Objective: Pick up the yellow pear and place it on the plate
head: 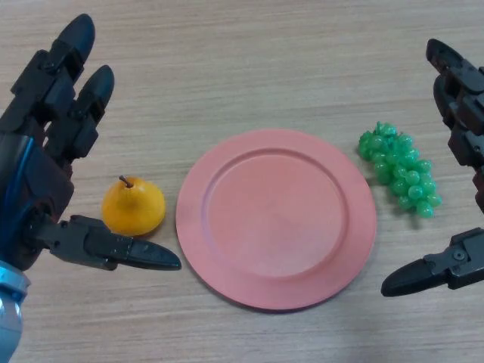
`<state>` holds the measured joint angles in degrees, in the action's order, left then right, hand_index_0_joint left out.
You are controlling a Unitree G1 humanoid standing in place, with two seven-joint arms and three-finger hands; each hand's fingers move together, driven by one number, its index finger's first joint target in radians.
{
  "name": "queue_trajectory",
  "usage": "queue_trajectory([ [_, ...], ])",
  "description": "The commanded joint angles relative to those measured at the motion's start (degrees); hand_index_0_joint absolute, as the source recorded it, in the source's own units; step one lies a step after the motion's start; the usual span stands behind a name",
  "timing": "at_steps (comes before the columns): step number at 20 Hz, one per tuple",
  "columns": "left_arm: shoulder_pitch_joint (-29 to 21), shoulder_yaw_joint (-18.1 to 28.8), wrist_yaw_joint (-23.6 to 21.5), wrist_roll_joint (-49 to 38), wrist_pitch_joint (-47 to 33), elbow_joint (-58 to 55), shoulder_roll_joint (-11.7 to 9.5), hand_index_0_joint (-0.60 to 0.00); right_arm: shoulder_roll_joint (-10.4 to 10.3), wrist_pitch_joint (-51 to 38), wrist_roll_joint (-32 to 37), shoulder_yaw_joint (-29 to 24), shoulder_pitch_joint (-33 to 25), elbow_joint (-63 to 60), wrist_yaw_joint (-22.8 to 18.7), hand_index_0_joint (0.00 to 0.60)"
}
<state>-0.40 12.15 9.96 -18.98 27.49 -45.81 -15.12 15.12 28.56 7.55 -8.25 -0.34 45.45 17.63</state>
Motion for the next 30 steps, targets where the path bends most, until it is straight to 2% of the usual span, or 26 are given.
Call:
queue_trajectory([
  [1,-0.78,3.27,-2.12,-1.43,-7.60,-2.99,-1.06,0.000,1.22,-8.85,1.43,-2.26,-1.52,2.32,-0.79,0.000],
  [6,-0.09,2.96,-1.37,-0.71,-5.14,-4.52,-1.04,0.000,0.94,-10.84,-0.26,-1.67,-0.62,1.84,0.72,0.000],
  [14,1.51,3.79,0.56,4.21,-10.89,2.93,-0.56,0.000,1.03,-12.24,-1.90,-0.23,-1.79,-0.63,1.59,0.000],
  [16,0.82,3.57,1.93,8.17,-13.47,7.99,-1.30,0.000,0.77,-13.33,-2.19,0.52,-1.46,-1.74,1.90,0.000],
  [17,-0.31,3.00,-0.44,9.81,-17.65,12.84,-0.68,0.000,0.55,-13.70,-1.70,0.58,-1.10,-2.02,1.93,0.000],
  [20,-1.60,1.98,-3.14,13.46,-22.42,20.26,-1.62,0.000,0.76,-12.58,0.33,-0.62,-1.08,-1.42,1.69,0.000],
  [21,-2.79,1.46,-4.49,16.06,-26.55,25.83,-2.07,0.000,1.13,-12.40,0.62,-1.43,-1.26,-1.35,1.85,0.000],
  [25,-10.35,-0.74,-8.01,18.41,-34.28,43.42,-4.60,0.000,1.40,-13.35,0.32,-2.83,-0.95,-2.29,2.33,0.000],
  [27,-13.50,-1.96,-8.69,19.04,-37.20,50.98,-5.22,0.000,1.53,-13.34,-0.08,-3.00,-0.97,-2.65,2.28,0.000],
  [30,-16.26,-3.60,-8.92,19.49,-40.33,59.76,-4.99,0.000,1.47,-13.33,-0.29,-3.12,-0.76,-2.68,2.21,0.000],
])
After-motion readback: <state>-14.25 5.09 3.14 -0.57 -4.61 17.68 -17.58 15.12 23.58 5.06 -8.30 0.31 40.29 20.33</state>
